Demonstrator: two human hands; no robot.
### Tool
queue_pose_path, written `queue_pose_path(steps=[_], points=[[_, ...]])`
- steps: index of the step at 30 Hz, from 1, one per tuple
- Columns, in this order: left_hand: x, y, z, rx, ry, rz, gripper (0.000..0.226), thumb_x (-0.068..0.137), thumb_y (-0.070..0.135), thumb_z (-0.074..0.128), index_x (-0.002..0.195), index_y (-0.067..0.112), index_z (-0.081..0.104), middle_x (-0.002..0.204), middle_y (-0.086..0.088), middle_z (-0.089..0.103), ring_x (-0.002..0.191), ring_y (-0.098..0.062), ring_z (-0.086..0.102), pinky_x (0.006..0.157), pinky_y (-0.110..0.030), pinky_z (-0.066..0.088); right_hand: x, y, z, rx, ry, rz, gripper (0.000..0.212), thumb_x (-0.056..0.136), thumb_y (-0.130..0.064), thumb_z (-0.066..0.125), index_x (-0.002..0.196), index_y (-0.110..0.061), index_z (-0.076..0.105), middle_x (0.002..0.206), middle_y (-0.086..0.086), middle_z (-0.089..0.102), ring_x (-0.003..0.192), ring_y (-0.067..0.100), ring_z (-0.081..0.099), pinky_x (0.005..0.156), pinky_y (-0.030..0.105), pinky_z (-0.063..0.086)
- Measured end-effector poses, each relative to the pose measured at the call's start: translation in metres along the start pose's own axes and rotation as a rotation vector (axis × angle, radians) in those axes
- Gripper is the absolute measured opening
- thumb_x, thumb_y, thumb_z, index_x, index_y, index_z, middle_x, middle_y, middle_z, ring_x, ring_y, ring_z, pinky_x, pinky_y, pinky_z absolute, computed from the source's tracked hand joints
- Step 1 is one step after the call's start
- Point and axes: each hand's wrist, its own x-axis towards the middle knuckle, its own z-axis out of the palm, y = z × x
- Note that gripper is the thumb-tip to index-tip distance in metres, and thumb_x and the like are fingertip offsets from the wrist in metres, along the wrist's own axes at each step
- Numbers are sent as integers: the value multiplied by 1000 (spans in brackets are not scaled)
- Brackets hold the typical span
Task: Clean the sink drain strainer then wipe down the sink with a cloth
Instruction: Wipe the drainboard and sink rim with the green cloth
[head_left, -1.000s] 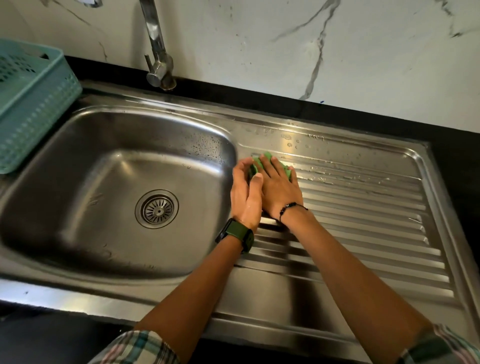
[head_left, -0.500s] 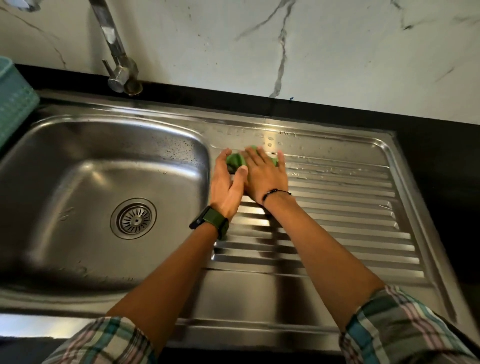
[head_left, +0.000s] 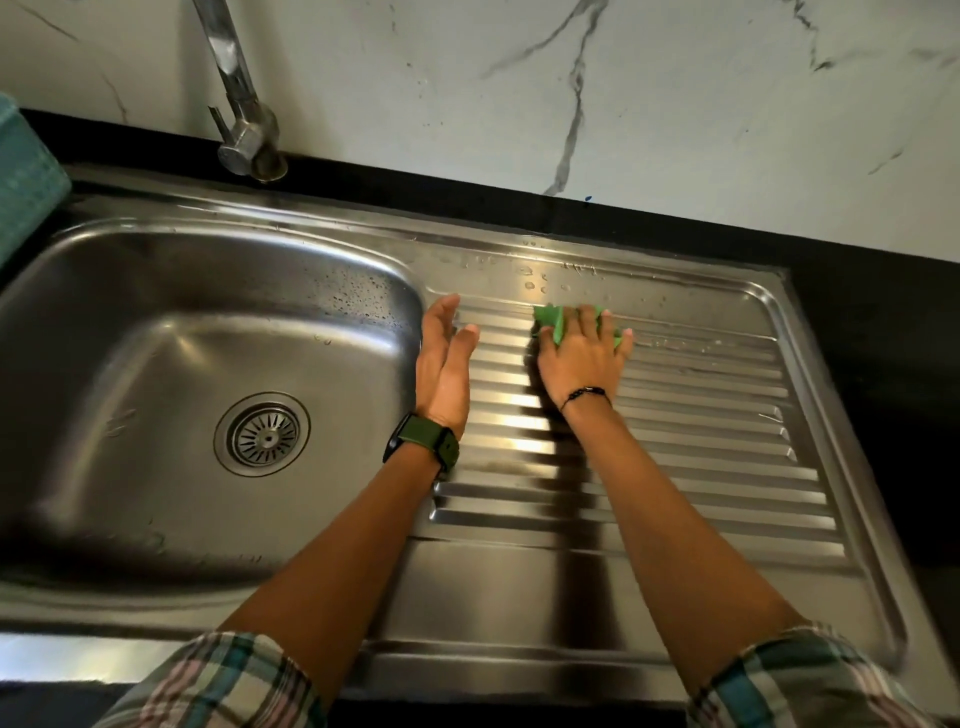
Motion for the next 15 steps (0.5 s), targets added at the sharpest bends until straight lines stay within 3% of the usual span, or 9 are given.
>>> queue_pose_path(steps=[4,7,10,12,15], points=[[3,-1,1,2,12,22,47,75,33,46,121,31,43,122,14,47,110,8,44,90,-18,38,-4,-47,11,-11,-68,-176,50,95,-40,30,143,-24,24,156,4,14,144,28,5,115,48,-6],[5,-1,1,0,62,2,51,73,30,42,124,27,42,112,16,53,103,2,52,89,-27,47,-7,-78,20,-40,-113,-327,49,96,-31,31,143,-25,20,156,3,12,144,29,2,115,50,-4],[3,-1,2,63,62,16,49,75,28,41,124,28,41,110,19,54,103,3,53,92,-33,49,-5,-70,19,-68,-118,-404,53,95,-29,36,144,-26,17,156,0,12,145,25,2,115,48,-4],[1,0,3,107,16,40,46,78,27,42,124,27,42,115,12,53,107,-1,52,95,-35,48,-4,-59,17,-87,-111,-449,55,93,-33,37,144,-27,16,156,-1,14,145,22,4,115,47,-5],[-2,3,9,233,-63,96,47,81,30,41,128,23,39,112,19,50,102,6,51,94,-30,47,-3,-32,11,-62,-70,-422,56,92,-36,40,143,-32,19,155,-4,18,145,19,7,114,48,-8]])
